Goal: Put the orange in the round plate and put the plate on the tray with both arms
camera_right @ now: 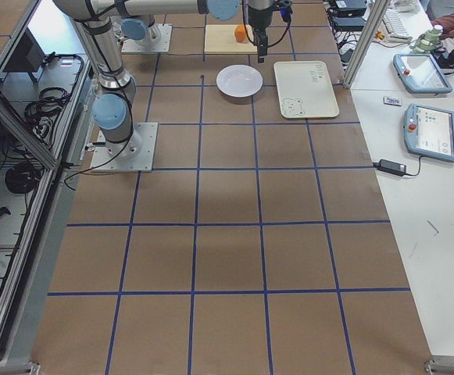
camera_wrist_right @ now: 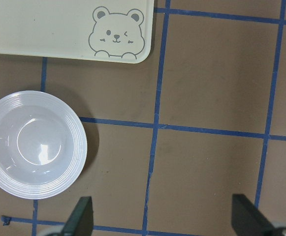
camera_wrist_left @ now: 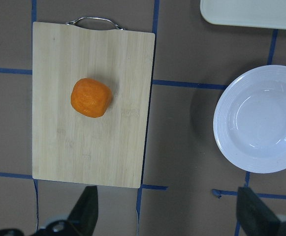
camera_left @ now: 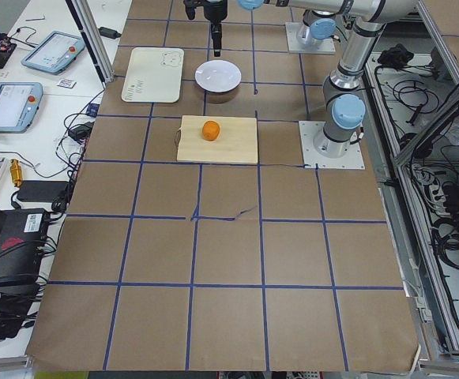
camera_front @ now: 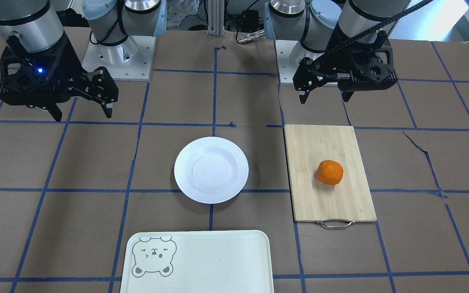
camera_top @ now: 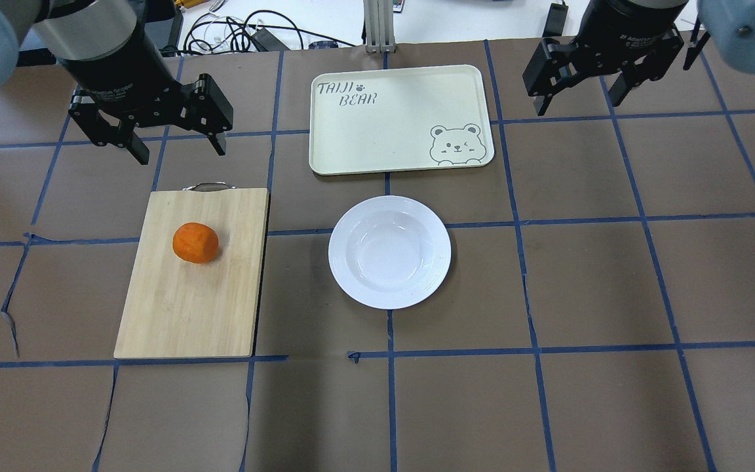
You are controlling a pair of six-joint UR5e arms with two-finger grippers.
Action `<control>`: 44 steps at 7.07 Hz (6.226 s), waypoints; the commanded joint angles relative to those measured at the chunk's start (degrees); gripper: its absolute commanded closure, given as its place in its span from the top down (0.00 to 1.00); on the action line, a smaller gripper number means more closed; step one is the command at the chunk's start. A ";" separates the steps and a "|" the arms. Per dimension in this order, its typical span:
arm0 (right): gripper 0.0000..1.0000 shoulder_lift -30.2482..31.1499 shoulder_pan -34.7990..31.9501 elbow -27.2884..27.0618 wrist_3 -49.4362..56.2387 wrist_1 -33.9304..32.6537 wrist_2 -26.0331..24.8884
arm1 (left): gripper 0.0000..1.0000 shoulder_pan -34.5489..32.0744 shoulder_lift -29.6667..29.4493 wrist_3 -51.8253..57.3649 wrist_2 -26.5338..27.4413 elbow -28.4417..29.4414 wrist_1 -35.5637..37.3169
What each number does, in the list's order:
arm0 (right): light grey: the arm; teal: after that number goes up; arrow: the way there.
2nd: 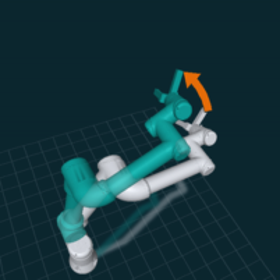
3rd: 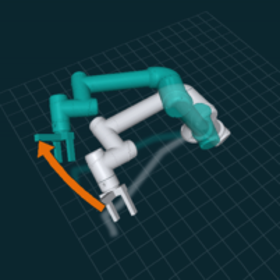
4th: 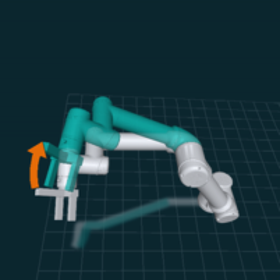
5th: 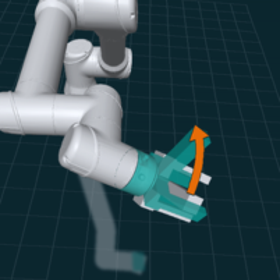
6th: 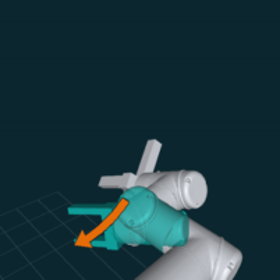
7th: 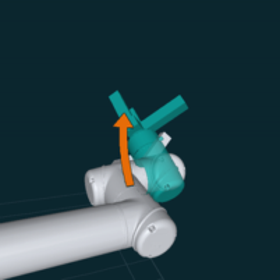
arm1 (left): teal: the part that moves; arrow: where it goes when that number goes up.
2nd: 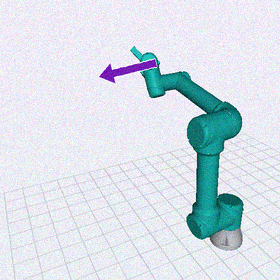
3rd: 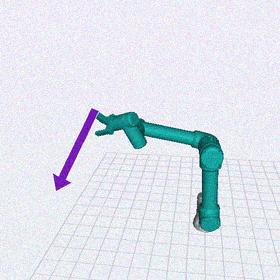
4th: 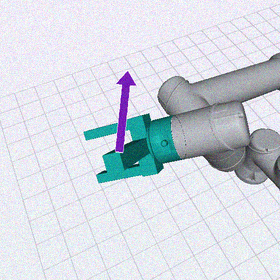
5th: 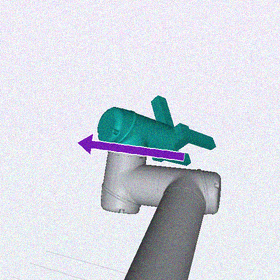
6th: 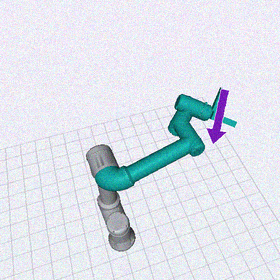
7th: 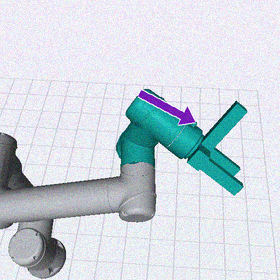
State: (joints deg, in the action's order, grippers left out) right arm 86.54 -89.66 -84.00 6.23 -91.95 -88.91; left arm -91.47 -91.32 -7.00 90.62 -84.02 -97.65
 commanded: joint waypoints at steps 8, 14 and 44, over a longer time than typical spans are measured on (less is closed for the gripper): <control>1.00 0.12 -0.07 -0.64 0.01 0.28 -0.12 | 1.00 -0.03 -0.35 -0.12 0.00 0.00 0.09; 1.00 0.56 -0.07 -1.17 0.01 0.28 -0.03 | 1.00 8.29 -7.97 5.03 2.61 -16.29 14.75; 1.00 -8.32 0.99 -14.65 -6.91 -11.23 22.90 | 1.00 -1.61 -10.83 -5.92 -6.78 3.22 6.10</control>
State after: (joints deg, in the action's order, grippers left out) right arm 78.71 -88.41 -92.80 2.41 -94.90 -69.30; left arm -94.19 -104.25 -13.89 82.72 -84.48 -86.17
